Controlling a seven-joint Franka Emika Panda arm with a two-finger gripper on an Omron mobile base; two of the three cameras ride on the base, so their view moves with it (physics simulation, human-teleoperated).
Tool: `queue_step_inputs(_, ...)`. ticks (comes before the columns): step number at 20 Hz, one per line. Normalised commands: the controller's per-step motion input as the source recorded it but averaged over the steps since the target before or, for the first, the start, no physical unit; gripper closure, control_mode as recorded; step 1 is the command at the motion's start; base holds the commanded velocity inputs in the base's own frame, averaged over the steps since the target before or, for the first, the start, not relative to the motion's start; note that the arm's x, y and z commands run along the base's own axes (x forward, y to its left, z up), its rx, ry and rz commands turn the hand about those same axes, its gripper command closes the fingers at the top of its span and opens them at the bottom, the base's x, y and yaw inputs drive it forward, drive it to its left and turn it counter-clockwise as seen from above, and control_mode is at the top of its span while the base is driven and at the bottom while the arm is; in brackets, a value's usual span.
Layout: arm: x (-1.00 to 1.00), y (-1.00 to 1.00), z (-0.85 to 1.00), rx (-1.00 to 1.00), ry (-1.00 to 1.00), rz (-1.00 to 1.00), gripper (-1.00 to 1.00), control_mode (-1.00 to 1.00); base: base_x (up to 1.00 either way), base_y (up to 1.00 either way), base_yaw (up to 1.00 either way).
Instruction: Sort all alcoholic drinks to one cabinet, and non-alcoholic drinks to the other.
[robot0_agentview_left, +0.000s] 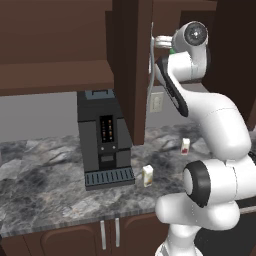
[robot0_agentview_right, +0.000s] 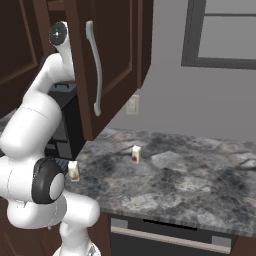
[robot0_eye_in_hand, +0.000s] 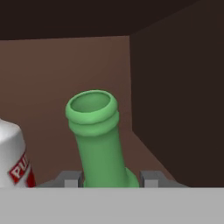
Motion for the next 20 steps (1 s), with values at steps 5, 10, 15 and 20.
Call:
queue_step_inputs(5, 0.17, 0.00, -0.07, 0.00, 0.00, 0.00, 1.00, -1.00, 0.00, 0.00, 0.00)
queue_step_inputs(10, 0.14, 0.00, -0.18, 0.00, 0.00, 0.00, 1.00, -1.00, 0.00, 0.00, 0.00)
queue_step_inputs(15, 0.15, -0.01, -0.17, 0.00, 0.00, 0.00, 1.00, -1.00, 0.00, 0.00, 0.00)
queue_step_inputs(20, 0.20, -0.01, -0.13, 0.00, 0.00, 0.00, 1.00, -1.00, 0.00, 0.00, 0.00)
